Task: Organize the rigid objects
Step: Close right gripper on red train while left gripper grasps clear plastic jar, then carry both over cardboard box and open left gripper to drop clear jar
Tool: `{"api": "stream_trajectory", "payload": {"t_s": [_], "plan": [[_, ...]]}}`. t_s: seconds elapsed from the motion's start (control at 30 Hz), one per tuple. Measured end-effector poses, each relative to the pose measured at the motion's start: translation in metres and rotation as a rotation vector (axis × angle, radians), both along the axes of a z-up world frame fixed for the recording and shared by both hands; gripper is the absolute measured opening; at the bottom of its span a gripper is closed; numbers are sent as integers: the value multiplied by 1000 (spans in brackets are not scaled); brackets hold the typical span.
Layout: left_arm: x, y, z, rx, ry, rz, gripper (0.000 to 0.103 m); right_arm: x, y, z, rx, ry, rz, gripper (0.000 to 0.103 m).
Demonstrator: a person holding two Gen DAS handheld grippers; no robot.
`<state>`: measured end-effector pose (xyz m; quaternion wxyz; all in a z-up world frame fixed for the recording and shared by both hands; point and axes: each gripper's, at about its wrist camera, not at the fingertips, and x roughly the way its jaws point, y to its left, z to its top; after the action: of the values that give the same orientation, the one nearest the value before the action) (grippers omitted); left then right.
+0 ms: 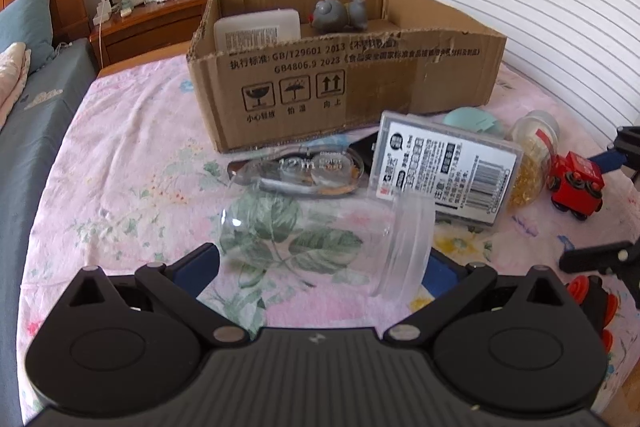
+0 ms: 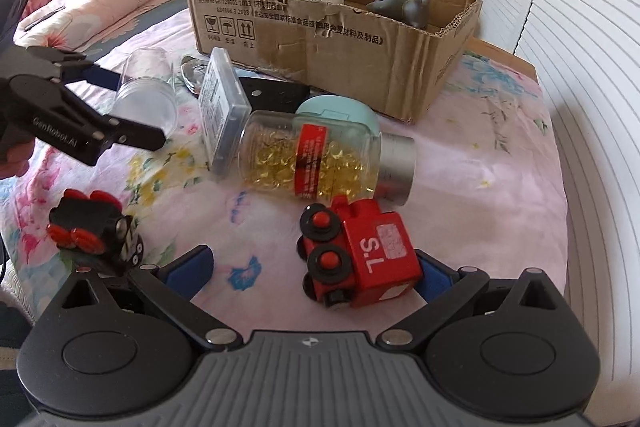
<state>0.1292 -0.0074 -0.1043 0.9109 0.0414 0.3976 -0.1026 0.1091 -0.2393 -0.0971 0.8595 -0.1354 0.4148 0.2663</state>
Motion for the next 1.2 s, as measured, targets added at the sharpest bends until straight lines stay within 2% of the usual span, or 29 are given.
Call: {"api": "stream_trajectory", "payload": {"t_s": [0.1,0.2,0.4,0.57,0.67,1.2], "plan": [[1,-3,3,4,-17,-5,102,1,-1,0,1,-3,-2,103],[1,-7,5,25,-37,-15,102,5,-3,2,-2,-11,2,97],[3,-11,7,35,-40,-20,99,10,-11,5,1,-24,8,82],[4,-9,10,38,-40,-19,98,6,-14,8,4,-40,5,62],[5,-8,11,41,-38,-14,98,2,-14,10,-4,-47,-1,56],[-7,-6,39,74,-40,-121,98,-13,-14,29,-46,-64,-9,54]]}}
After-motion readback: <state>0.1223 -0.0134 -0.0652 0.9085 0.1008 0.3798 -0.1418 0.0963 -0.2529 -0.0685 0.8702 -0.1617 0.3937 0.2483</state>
